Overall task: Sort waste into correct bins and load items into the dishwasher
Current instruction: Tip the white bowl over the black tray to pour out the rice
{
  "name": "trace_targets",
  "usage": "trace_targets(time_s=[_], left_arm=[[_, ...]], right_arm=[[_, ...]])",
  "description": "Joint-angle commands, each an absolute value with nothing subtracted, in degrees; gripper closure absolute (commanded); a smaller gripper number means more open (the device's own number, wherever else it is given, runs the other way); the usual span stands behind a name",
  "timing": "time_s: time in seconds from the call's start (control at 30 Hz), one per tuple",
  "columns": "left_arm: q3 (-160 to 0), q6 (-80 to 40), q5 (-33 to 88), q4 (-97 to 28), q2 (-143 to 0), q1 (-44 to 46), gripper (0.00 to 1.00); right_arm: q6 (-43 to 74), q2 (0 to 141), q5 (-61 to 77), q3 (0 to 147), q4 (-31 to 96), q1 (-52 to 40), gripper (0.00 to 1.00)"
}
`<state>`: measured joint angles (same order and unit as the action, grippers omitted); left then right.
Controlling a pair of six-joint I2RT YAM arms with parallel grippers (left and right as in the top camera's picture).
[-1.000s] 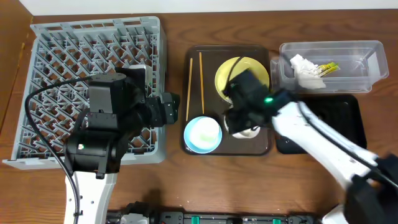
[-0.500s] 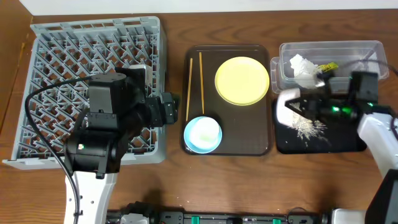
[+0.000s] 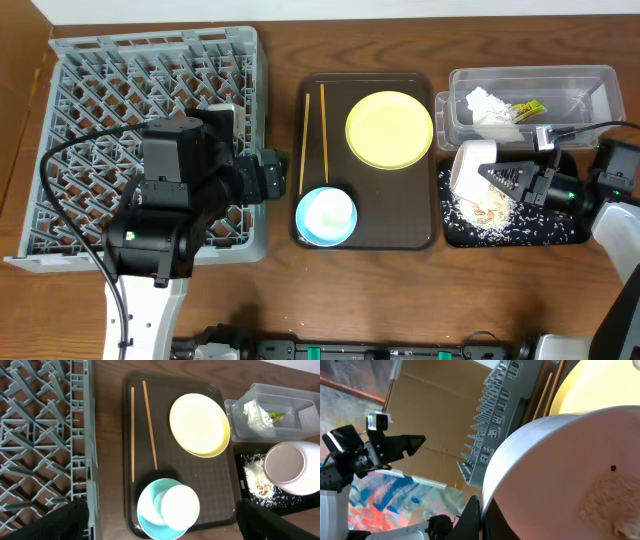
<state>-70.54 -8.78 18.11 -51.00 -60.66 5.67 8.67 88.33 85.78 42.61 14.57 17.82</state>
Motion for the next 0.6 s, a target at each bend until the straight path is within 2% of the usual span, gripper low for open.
trace_targets(time_s=[0.0, 0.13, 0.2, 0.27, 0.37, 0.43, 0.47, 0.53, 0.57], left_arm=[[-71.6, -8.4, 18.8, -51.0, -60.6, 5.4, 0.05], [-71.6, -8.4, 18.8, -51.0, -60.6, 5.4, 0.05], [-71.6, -8.4, 18.8, -51.0, -60.6, 5.4, 0.05], [-71.6, -8.4, 18.8, -51.0, -60.6, 5.4, 0.05], [-71.6, -8.4, 18.8, -51.0, -60.6, 5.4, 0.05], [-71.6, -8.4, 18.8, -51.0, -60.6, 5.4, 0.05], [-71.6, -8.4, 18.8, -51.0, -60.6, 5.4, 0.05], [-71.6, -8.4, 18.8, -51.0, -60.6, 5.4, 0.05], [-71.6, -8.4, 18.8, -51.0, -60.6, 5.4, 0.05]], right_arm=[[15.4, 87.9, 75.8, 42.4, 16.6, 18.2, 0.99], [11.1, 87.9, 79.1, 42.2, 17.1, 18.2, 0.99], [7.8, 87.9, 89.3, 42.3, 14.4, 18.0, 0.99], [16.0, 87.9, 77.8, 42.3, 15.8, 18.0, 0.99], [10.0, 87.9, 88.1, 42.3, 12.1, 17.8, 0.99], [14.2, 87.9, 86.1, 42.2, 11.9, 17.8, 0.99], [11.2, 87.8, 89.3, 42.3, 10.1, 17.3, 0.99], [18.5, 87.6, 75.9, 42.2, 13.1, 17.0, 0.99], [18.2, 87.6, 75.7, 42.2, 13.5, 16.9, 0.99]])
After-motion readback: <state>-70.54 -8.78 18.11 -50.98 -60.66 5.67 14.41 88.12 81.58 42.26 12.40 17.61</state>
